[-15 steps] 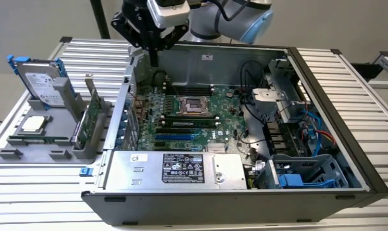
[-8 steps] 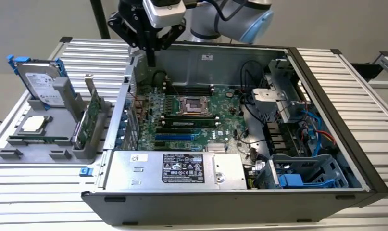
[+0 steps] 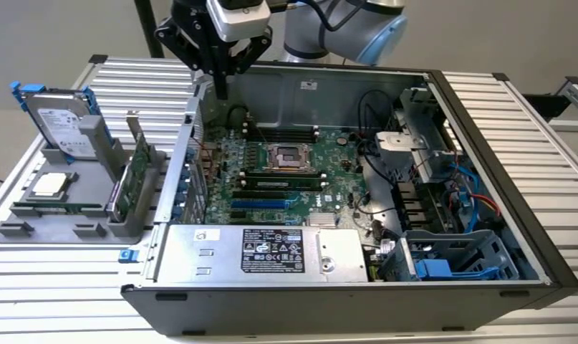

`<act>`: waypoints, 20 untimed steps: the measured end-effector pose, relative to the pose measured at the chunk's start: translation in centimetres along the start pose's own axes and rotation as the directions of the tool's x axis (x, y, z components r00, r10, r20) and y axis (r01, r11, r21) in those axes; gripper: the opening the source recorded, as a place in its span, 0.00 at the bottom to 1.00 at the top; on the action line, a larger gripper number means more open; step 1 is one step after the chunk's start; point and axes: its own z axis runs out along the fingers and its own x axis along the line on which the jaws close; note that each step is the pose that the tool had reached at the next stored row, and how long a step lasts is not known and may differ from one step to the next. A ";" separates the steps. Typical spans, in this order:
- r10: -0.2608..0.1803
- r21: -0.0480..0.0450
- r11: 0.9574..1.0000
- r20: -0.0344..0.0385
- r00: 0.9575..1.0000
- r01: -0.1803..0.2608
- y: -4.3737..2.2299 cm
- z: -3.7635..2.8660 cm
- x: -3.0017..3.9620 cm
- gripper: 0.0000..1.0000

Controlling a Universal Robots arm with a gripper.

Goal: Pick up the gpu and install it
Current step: 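Reach for the gpu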

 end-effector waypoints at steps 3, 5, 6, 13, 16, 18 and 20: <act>0.000 0.000 1.000 0.000 1.000 0.000 0.00 0.00 0.05 0.00; 0.000 0.000 1.000 0.000 1.000 0.000 -0.01 0.00 0.11 0.00; 0.000 0.000 1.000 0.000 1.000 0.000 -0.01 0.00 0.16 0.00; 0.000 0.000 1.000 0.000 1.000 0.000 -0.04 -0.02 0.60 0.00; 0.000 0.000 1.000 0.000 1.000 0.000 -0.06 -0.02 0.81 0.00; 0.000 0.000 1.000 0.000 1.000 0.000 -0.07 -0.02 0.95 0.00; 0.000 0.000 1.000 0.000 1.000 0.000 -0.08 -0.02 1.07 0.00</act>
